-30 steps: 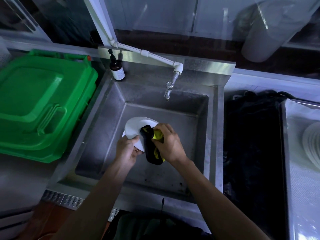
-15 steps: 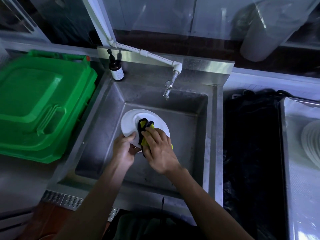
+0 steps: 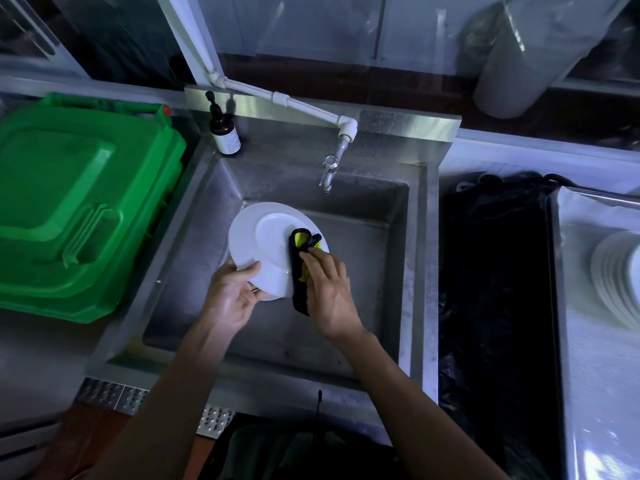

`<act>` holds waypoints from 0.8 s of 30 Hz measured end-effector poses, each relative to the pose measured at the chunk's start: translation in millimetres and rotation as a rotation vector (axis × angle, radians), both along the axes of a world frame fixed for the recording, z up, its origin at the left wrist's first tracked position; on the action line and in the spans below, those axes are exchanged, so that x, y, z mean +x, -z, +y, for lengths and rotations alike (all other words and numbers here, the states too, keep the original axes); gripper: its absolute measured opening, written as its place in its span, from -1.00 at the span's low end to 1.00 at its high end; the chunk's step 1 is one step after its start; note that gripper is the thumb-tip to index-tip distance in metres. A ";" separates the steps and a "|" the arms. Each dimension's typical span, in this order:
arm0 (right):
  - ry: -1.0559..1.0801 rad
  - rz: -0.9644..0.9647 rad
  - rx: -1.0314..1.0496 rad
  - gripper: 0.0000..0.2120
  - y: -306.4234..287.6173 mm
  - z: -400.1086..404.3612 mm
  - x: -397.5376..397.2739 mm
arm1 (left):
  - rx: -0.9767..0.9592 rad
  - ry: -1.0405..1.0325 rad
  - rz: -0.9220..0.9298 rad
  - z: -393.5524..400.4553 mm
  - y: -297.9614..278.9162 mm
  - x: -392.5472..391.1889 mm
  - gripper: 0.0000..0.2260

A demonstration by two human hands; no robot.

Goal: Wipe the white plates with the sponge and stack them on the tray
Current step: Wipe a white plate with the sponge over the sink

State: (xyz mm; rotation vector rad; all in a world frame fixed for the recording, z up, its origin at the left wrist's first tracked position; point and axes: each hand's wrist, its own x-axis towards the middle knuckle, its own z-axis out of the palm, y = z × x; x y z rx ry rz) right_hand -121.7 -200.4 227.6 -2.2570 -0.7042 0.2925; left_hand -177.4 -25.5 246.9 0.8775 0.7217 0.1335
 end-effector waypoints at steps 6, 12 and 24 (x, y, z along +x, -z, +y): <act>0.137 0.088 0.133 -0.45 11.2 -4.0 12.4 | 0.021 0.086 -0.040 7.9 1.6 -7.3 -0.64; 0.187 0.168 0.135 -0.41 16.1 -8.0 31.1 | 0.048 0.179 -0.024 13.2 0.7 -14.1 -0.63; 0.162 0.169 0.061 -0.39 3.8 -11.6 68.3 | 0.110 0.436 0.024 15.9 0.0 -21.2 -0.52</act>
